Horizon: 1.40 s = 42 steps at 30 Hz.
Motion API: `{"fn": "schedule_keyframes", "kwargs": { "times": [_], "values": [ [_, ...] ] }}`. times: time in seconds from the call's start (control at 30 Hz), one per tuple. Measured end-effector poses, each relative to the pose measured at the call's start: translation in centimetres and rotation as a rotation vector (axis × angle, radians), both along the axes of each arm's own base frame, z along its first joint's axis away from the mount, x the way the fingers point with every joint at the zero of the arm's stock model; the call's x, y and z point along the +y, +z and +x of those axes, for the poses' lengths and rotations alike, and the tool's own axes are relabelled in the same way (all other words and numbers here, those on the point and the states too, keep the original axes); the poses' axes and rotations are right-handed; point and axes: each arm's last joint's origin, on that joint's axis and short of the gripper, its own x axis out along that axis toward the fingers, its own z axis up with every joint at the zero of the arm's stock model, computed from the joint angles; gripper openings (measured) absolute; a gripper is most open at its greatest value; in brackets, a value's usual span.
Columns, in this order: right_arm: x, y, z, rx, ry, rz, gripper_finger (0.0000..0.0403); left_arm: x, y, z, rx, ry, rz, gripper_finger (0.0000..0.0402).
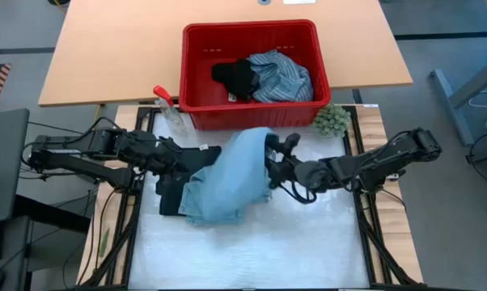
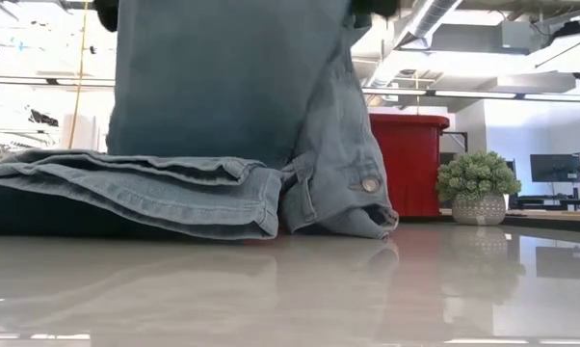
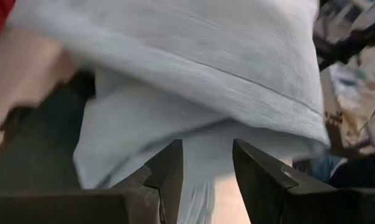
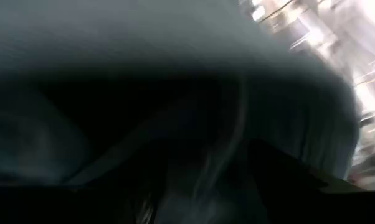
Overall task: Fold Laundry from Bin
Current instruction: Fold the light blue pants
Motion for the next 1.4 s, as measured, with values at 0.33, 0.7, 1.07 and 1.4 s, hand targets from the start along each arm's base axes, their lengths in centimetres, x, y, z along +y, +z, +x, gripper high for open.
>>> {"fn": "schedule_keyframes", "kwargs": {
  "times": [0.33, 0.7, 1.07, 1.4],
  "values": [
    [0.3, -0.8, -3.9, 0.167, 0.020, 0.616, 0.0255, 0.1, -0.2, 1.5, -0.105, 0.160, 0.119, 0.0128],
    [3.8, -4.9, -6.9, 0.162, -0.099, 0.535, 0.0255, -1.9, -7.2, 10.7, -0.319, 0.051, 0.159, 0.0146],
    [4.9, -5.0, -7.5, 0.189, -0.054, 0.560, 0.0255, 0.6, -12.3, 13.3, -0.080, 0.374, -0.158, 0.0153],
    [5.5, -5.2, -7.9, 0.178, -0.069, 0.714, 0.0255, 3.3, -12.9, 13.1, -0.024, 0.385, -0.073, 0.0154]
  ]
}}
